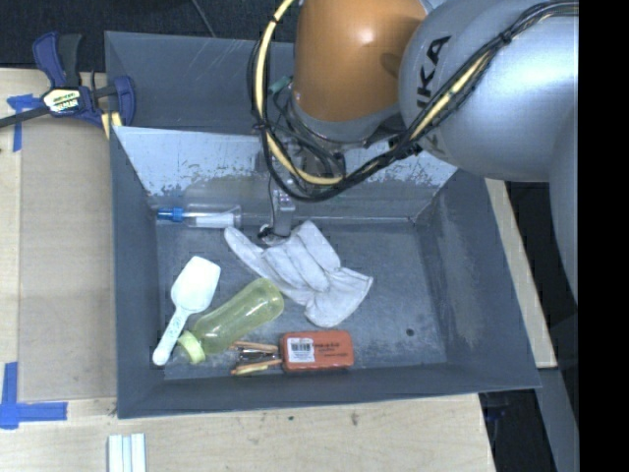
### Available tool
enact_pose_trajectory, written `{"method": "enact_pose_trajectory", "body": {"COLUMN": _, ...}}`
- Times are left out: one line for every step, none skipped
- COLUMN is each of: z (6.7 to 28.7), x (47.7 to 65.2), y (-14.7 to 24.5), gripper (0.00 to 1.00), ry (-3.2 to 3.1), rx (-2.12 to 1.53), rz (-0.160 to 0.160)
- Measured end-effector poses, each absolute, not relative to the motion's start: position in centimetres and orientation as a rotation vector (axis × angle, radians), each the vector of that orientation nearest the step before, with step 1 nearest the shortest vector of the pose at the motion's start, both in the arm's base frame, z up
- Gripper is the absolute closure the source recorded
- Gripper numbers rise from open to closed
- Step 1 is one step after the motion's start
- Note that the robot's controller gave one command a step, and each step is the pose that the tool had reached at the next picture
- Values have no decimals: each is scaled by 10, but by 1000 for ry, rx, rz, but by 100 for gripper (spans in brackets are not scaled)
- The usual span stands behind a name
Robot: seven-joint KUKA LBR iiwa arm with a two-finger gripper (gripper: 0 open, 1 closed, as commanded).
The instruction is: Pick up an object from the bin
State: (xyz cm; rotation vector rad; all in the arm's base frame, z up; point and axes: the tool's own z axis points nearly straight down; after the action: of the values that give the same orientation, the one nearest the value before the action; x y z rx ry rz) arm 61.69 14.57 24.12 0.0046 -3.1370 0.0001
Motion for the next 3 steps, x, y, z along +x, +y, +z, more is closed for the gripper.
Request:
{"method": "enact_pose_trajectory", "body": {"z": 247, "x": 618, "y": 145, "gripper": 0, "ry": -3146, "rx": -1, "rz": -2}}
{"method": "enact_pose_trajectory", "body": {"z": 195, "x": 600, "y": 160, "gripper": 0, "ry": -3140, "rx": 211, "rz": -1}}
{"method": "enact_pose_trajectory", "body": {"z": 160, "x": 562, "y": 182, "gripper": 0, "ry": -3106, "rx": 472, "rz": -1}}
